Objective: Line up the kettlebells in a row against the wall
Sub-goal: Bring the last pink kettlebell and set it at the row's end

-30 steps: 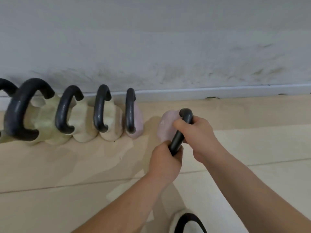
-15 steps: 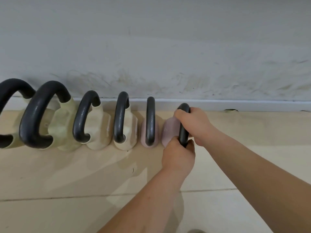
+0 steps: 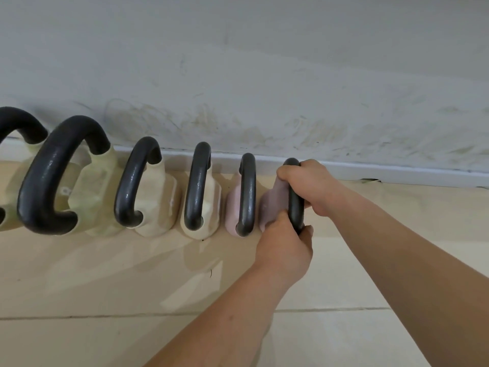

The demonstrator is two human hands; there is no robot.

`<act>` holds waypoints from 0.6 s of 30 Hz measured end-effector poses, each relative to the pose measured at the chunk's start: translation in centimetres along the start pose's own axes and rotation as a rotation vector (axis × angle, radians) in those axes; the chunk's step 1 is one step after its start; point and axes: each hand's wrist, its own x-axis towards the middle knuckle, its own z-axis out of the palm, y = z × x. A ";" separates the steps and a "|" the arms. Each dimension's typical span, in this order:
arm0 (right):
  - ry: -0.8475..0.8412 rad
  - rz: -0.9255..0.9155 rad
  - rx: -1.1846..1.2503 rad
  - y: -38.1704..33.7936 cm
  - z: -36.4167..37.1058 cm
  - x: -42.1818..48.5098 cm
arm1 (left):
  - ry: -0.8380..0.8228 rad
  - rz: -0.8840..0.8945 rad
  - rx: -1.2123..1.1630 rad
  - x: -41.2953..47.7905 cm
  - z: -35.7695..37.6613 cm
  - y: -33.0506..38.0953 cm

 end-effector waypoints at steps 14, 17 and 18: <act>0.059 -0.010 0.035 0.4 0.6 0.0 | -0.049 0.048 0.167 0.0 -1.1 0.2; 0.062 -0.007 0.049 0.4 0.6 0.0 | -0.057 0.047 0.171 -0.1 -1.3 0.3; 0.064 -0.004 0.059 0.4 0.6 0.0 | -0.067 0.046 0.161 -0.1 -1.3 0.3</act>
